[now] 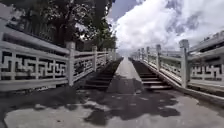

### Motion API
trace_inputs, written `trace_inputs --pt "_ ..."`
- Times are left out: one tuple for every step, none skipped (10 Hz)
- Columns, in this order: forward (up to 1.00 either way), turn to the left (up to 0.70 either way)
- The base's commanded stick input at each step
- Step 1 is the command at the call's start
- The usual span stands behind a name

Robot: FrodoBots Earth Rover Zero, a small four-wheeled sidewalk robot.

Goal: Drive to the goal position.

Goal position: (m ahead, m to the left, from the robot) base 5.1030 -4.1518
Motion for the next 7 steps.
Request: trace_inputs --pt "0.70 -0.14" --pt "0.70 -0.14" --pt "0.70 0.00" --pt "0.70 0.00" --pt "0.70 0.00" --pt "0.70 0.00" --pt "0.70 0.00"
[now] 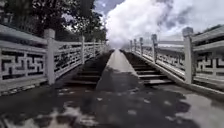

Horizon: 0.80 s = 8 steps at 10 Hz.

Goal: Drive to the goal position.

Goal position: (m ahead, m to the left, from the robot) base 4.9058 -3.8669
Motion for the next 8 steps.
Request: trace_inputs --pt "0.70 0.00" --pt "0.70 0.00" --pt "0.70 0.00" --pt "0.70 0.00" --pt "0.70 0.00" --pt "0.70 0.01" --pt "0.70 0.12" --pt "0.70 0.14"
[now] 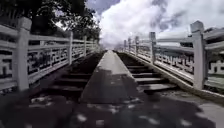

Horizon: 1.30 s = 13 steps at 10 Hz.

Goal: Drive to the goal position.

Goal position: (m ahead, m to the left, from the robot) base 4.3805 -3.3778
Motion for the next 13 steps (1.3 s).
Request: trace_inputs --pt "0.70 0.07" --pt "0.70 0.00" --pt "0.70 0.00" --pt "0.70 0.00" --pt "0.70 0.00" --pt "0.70 0.00" --pt "0.70 0.00" --pt "0.70 0.00" --pt "0.70 0.00" --pt "0.70 0.00" --pt "0.70 0.00" --pt "0.70 0.00" --pt "0.70 0.00"
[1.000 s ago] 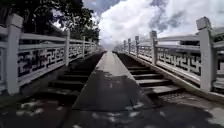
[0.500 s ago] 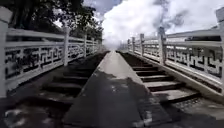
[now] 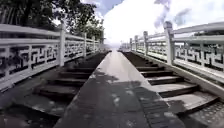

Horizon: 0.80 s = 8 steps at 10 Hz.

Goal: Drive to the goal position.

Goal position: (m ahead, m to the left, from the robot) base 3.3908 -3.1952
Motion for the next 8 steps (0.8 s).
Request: trace_inputs --pt "0.70 0.00" --pt "0.70 0.00" --pt "0.70 0.00" --pt "0.70 0.00" --pt "0.70 0.00" --pt "0.70 0.00" --pt "0.70 0.00" --pt "0.70 0.00"
